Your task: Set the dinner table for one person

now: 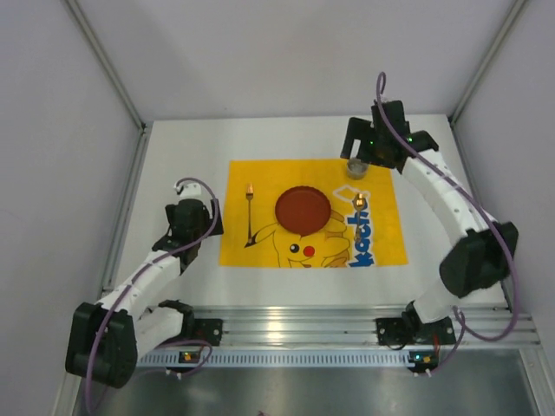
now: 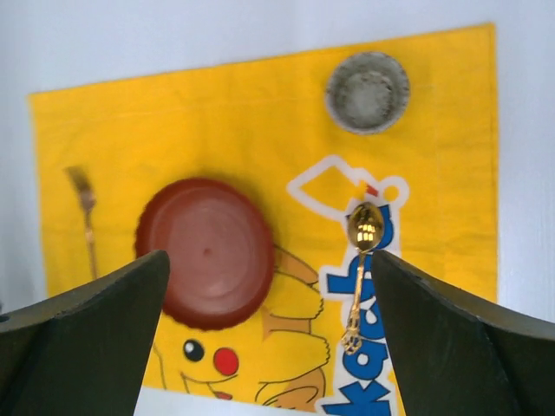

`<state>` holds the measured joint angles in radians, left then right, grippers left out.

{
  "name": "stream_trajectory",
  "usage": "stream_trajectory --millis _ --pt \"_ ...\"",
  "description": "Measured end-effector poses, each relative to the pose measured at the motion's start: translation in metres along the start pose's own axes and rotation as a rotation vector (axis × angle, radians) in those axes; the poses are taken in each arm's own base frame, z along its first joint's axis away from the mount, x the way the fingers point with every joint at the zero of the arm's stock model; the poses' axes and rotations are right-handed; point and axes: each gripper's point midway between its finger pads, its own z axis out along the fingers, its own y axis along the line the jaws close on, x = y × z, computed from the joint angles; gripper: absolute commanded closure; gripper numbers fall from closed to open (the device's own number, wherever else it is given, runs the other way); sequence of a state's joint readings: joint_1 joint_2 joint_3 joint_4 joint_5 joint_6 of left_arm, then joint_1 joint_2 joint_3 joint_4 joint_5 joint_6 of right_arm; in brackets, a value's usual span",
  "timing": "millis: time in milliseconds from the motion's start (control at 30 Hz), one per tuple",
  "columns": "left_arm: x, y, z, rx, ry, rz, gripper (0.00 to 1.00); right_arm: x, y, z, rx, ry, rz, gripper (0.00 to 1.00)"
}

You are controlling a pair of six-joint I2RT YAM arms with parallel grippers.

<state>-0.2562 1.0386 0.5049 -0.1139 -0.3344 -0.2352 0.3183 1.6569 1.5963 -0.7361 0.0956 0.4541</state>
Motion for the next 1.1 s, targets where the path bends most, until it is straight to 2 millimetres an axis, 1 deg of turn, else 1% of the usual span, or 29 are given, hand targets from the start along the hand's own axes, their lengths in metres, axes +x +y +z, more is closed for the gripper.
stream_trajectory --millis 67,100,133,167,233,300,333,400,467,600,700,767,900,1000,1100 --pt "-0.001 0.001 0.008 0.008 -0.060 0.011 0.01 0.003 0.015 -0.043 -0.078 -0.087 -0.035 0.00" --pt "-0.001 0.001 0.011 0.013 -0.087 0.020 0.01 0.009 0.023 -0.064 -0.130 -0.129 -0.053 0.00" --pt "-0.001 0.001 0.016 0.016 -0.111 0.022 0.01 0.016 0.029 -0.082 -0.183 -0.160 -0.065 0.00" --pt "0.001 0.001 0.022 0.018 -0.138 0.026 0.01 0.030 0.031 -0.096 -0.227 -0.168 -0.076 0.00" --pt "0.009 0.002 0.033 0.015 -0.152 0.035 0.02 0.053 0.025 -0.111 -0.271 -0.177 -0.070 0.00" --pt "0.021 0.005 0.044 0.001 -0.134 0.045 0.02 0.079 0.010 -0.118 -0.274 -0.169 -0.052 0.00" --pt "0.023 0.007 0.049 -0.004 -0.129 0.046 0.02 0.089 0.003 -0.120 -0.270 -0.168 -0.045 0.00" --pt "0.020 0.006 0.056 -0.003 -0.151 0.036 0.02 0.107 -0.011 -0.123 -0.260 -0.168 -0.035 0.00" --pt "0.013 0.005 0.064 -0.002 -0.169 0.028 0.02 0.118 -0.021 -0.131 -0.264 -0.191 -0.028 0.00" --pt "-0.007 -0.004 0.080 0.021 -0.191 0.031 0.02 0.122 -0.030 -0.152 -0.303 -0.279 -0.033 0.00" --pt "-0.017 -0.006 0.081 0.046 -0.219 0.041 0.01 0.118 -0.035 -0.170 -0.328 -0.360 -0.025 0.00" --pt "-0.020 0.000 0.081 0.044 -0.227 0.033 0.01 0.116 -0.040 -0.182 -0.340 -0.413 -0.013 0.00" --pt "-0.026 0.029 0.080 -0.004 -0.244 -0.012 0.01 0.113 -0.047 -0.199 -0.352 -0.485 0.015 0.00" --pt "-0.027 0.043 0.076 -0.023 -0.260 -0.039 0.02 0.116 -0.052 -0.203 -0.345 -0.488 0.026 0.00" --pt "-0.024 0.047 0.072 -0.003 -0.273 -0.046 0.02 0.121 -0.056 -0.202 -0.330 -0.473 0.028 0.00"
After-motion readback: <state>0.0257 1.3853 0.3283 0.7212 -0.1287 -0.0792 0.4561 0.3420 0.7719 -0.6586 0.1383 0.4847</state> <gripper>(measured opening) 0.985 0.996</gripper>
